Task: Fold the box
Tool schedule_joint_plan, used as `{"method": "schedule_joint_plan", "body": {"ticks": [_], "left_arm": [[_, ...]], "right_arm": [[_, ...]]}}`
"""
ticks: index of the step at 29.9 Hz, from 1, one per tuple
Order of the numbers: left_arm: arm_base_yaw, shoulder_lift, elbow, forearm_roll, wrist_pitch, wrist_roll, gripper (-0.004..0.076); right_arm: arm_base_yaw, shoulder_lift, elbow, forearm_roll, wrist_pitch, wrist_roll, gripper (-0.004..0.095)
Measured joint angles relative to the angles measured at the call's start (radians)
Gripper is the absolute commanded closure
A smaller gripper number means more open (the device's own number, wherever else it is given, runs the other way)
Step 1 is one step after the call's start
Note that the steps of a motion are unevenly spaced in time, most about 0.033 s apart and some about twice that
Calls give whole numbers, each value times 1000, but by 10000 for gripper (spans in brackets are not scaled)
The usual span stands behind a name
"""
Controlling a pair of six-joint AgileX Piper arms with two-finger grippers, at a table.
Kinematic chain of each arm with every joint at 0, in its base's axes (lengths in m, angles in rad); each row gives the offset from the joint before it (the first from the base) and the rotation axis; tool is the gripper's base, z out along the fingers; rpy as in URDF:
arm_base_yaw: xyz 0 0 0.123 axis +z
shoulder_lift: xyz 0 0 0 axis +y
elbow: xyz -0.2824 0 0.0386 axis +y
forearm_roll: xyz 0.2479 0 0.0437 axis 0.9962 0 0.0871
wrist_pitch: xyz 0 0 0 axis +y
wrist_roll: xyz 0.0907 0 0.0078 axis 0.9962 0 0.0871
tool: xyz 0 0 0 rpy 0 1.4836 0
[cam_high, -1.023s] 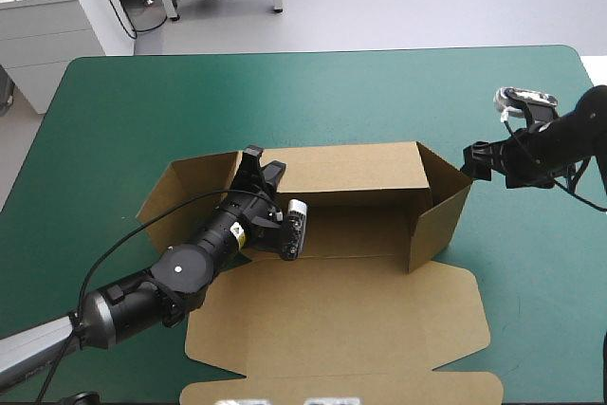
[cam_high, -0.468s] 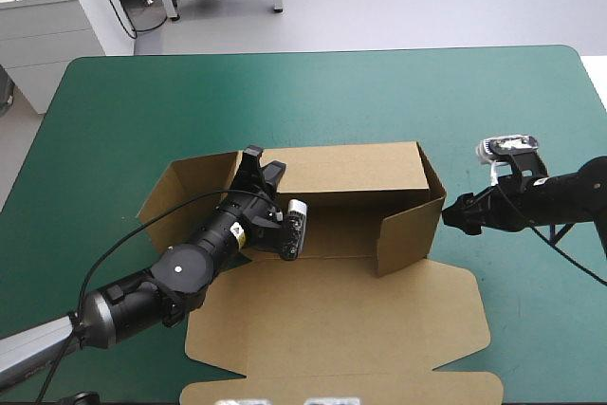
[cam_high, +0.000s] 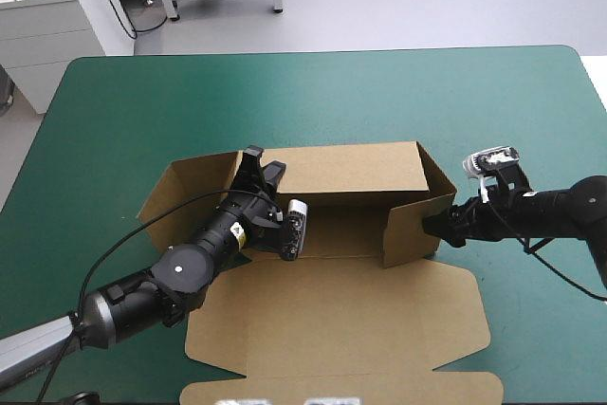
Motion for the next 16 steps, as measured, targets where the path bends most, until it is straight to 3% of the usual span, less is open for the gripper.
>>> {"method": "schedule_joint_plan", "body": {"ticks": [6,16], "left_arm": [[0,0,0,0,-1,0,732],[0,0,0,0,-1,0,732]], "right_arm": [[52,-11,74,81,-87,-60,190],[330,-119,159,85,-445,-1,273]]}}
